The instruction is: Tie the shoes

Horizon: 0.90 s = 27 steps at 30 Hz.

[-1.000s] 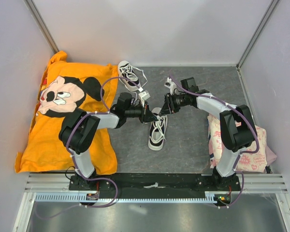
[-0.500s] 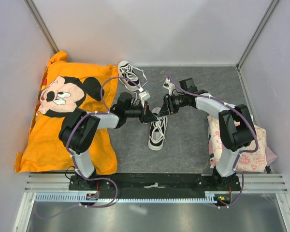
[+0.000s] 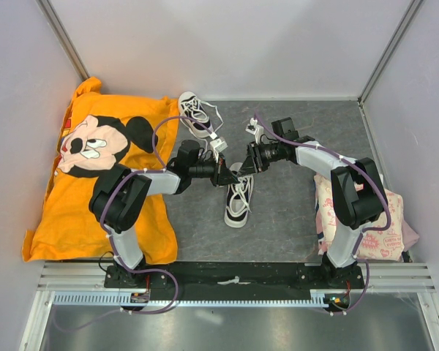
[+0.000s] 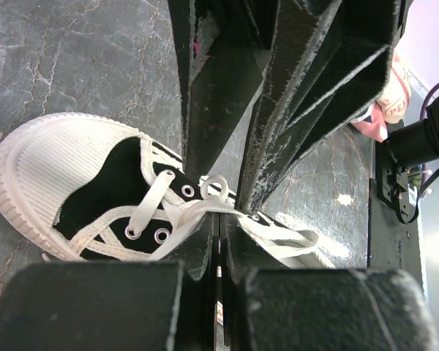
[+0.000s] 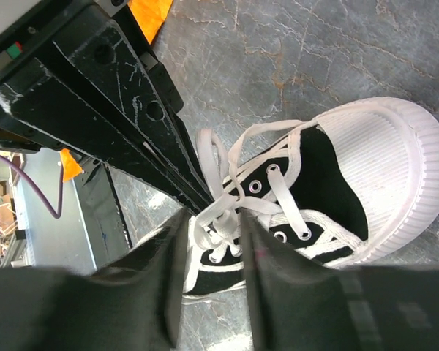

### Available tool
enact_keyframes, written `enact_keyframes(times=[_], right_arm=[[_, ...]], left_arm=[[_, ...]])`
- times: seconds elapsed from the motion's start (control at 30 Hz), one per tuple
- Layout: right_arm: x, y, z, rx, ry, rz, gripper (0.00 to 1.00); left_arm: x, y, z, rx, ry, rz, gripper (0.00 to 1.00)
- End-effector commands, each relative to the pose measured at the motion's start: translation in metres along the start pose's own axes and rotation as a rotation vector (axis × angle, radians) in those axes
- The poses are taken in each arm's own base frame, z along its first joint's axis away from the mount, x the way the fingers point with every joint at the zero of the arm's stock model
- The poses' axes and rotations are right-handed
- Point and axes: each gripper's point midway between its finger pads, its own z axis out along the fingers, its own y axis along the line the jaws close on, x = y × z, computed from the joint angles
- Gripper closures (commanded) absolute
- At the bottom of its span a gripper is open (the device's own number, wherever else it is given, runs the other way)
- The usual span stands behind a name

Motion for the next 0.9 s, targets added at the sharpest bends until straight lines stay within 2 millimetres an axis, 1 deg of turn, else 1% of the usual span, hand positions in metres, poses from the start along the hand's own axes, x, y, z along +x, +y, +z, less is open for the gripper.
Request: enact_keyframes(times=[0.0, 0.23, 0.43, 0.5, 0.53, 0.6, 0.63, 0.7, 0.77, 0.8, 0.83, 0.87], right_arm=[[-0.015, 0.007, -0.001, -0.038, -0.031, -0.056, 0.64], [-0.009, 0.004, 0.0, -0.033, -0.023, -0.071, 0.73], [-0.003, 0.003, 0.0, -0.031, -0.013, -0.074, 0.74], [-0.002, 0.003, 0.0, -0.031, -0.009, -0.068, 0.73], [-0.002, 0.003, 0.0, -0.031, -0.009, -0.068, 0.7], [-0.002, 0.0, -0.001, -0.025, -0.009, -0.094, 0.7], [-0.001, 0.001, 0.0, -0.024, -0.007, -0.095, 0.73], [0.0, -0.002, 0.0, -0.018, -0.004, -0.097, 0.76], [0.0, -0.002, -0.001, -0.017, 0.0, -0.103, 0.87], [0.0, -0.002, -0.001, -0.01, 0.001, -0.104, 0.94], [0.0, -0.003, -0.002, -0.006, -0.001, -0.11, 1.0], [-0.001, -0.002, -0.002, -0.005, -0.001, -0.113, 1.0]], left_arm=[[-0.002, -0.007, 0.001, 0.049, -0.002, 0.053, 0.99], [-0.002, -0.007, 0.001, 0.051, -0.005, 0.052, 0.99], [-0.003, -0.007, 0.001, 0.052, -0.006, 0.05, 0.98], [-0.003, -0.007, 0.001, 0.052, -0.007, 0.051, 0.98], [-0.003, -0.007, 0.001, 0.052, -0.007, 0.05, 0.98], [-0.003, -0.007, 0.001, 0.053, -0.006, 0.047, 0.98], [-0.003, -0.007, 0.001, 0.053, -0.007, 0.048, 0.99], [-0.003, -0.007, 0.001, 0.053, -0.007, 0.048, 0.98], [-0.004, -0.007, 0.001, 0.052, -0.008, 0.048, 0.98], [-0.004, -0.007, 0.001, 0.052, -0.009, 0.049, 0.99], [-0.005, -0.007, 0.001, 0.053, -0.01, 0.05, 0.98], [-0.005, -0.008, 0.001, 0.055, -0.008, 0.052, 0.97]])
